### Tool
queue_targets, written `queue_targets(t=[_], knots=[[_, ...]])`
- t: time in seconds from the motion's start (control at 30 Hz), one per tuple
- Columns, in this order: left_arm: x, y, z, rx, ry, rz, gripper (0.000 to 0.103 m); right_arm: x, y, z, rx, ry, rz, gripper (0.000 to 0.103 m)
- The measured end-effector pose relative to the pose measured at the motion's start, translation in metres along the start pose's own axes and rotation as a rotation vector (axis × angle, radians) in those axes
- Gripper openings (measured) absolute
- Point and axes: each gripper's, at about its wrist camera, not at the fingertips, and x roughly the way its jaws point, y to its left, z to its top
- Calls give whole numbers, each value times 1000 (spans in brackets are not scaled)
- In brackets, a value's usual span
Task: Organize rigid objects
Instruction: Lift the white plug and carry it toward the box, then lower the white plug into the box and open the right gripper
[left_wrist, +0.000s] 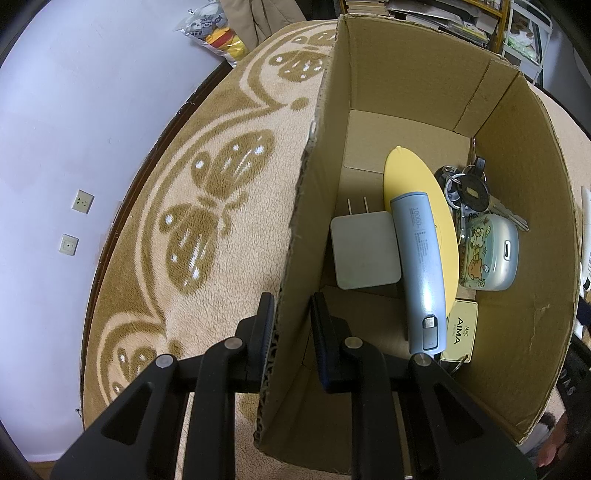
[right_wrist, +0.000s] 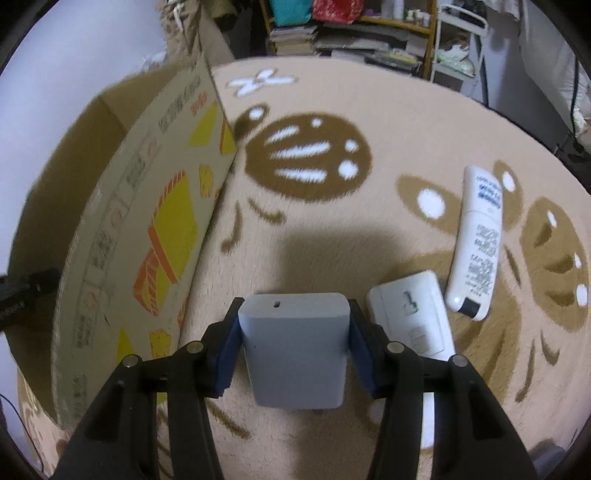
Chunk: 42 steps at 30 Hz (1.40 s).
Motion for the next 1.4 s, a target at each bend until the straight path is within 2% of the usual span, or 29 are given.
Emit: queue_targets(t=[0.47, 0.8, 1.07, 1.33, 1.4], knots=[[0, 0, 0, 1, 0, 0, 19, -61, 22, 25, -18, -223, 39, 56], [1, 0, -1, -1, 1, -1, 19, -80, 41, 36, -42, -348, 94, 56], [1, 0, -1, -2, 1, -2, 19, -80, 66, 38, -98, -401, 157, 56], [1, 0, -1, -4, 2, -4, 19, -69, 74, 39, -86, -410, 211, 56], [2, 0, -1, -4, 3, -3, 19, -68, 76, 39, -92, -422, 202, 56]])
